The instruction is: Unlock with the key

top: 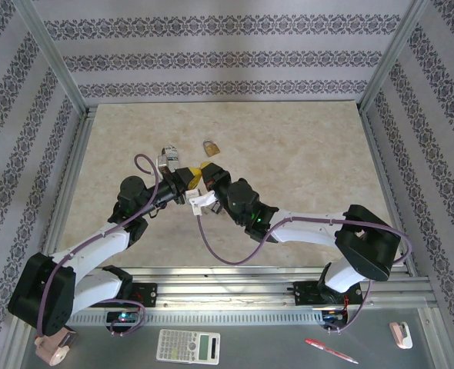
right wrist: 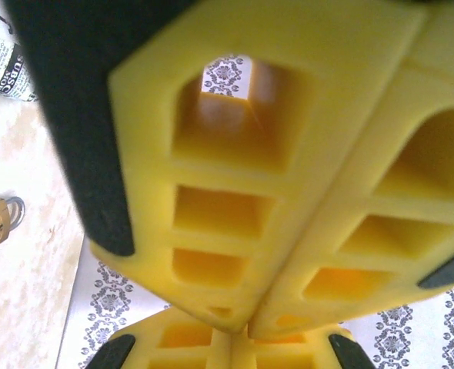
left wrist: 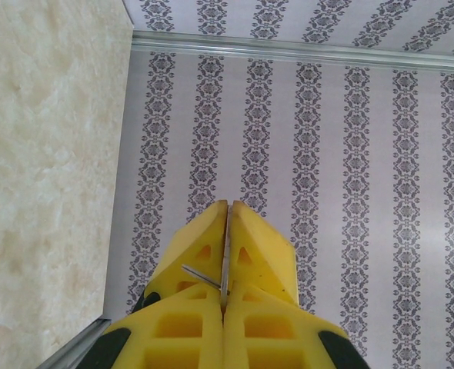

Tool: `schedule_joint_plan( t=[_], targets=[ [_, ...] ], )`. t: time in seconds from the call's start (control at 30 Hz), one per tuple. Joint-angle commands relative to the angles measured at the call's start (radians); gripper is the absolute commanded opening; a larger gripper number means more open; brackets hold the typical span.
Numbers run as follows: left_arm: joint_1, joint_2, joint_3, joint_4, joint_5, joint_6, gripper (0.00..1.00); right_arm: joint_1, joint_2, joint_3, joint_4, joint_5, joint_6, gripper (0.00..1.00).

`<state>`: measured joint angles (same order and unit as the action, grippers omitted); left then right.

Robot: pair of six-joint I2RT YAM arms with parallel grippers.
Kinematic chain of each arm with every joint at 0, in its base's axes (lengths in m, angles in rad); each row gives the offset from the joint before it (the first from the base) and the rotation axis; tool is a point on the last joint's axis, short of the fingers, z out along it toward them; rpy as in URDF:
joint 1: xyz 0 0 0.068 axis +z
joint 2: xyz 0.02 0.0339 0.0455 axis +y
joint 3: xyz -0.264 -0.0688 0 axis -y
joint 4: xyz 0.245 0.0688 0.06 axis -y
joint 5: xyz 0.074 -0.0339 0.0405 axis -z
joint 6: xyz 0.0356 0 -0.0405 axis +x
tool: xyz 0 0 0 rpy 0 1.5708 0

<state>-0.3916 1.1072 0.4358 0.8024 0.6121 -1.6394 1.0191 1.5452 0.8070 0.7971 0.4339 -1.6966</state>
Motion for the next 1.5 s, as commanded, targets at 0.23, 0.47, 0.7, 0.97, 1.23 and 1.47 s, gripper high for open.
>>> schedule_joint_plan(
  t=[0.23,0.47,0.7,0.97,1.23,1.47],
  targets=[
    [0.008,-0.007,-0.029,0.073,0.048,0.072,0.00,0.007,-0.065,-0.018,-0.090,-0.032,0.164,0.61],
    [0.043,-0.066,-0.081,0.016,0.094,0.189,0.00,-0.038,-0.200,-0.065,-0.194,-0.081,0.447,0.87],
    [0.053,-0.130,-0.098,-0.061,0.121,0.348,0.00,-0.165,-0.374,0.007,-0.556,-0.220,0.983,0.96],
    [0.054,-0.262,-0.087,-0.213,0.183,0.574,0.00,-0.306,-0.363,0.196,-0.904,-0.332,1.514,0.98],
    [0.050,-0.377,-0.082,-0.335,0.203,0.725,0.00,-0.313,-0.325,0.247,-0.906,-0.751,1.842,0.90],
    [0.042,-0.366,-0.044,-0.409,0.206,0.820,0.00,-0.340,-0.279,0.240,-0.884,-1.182,1.944,0.77]
  ],
)
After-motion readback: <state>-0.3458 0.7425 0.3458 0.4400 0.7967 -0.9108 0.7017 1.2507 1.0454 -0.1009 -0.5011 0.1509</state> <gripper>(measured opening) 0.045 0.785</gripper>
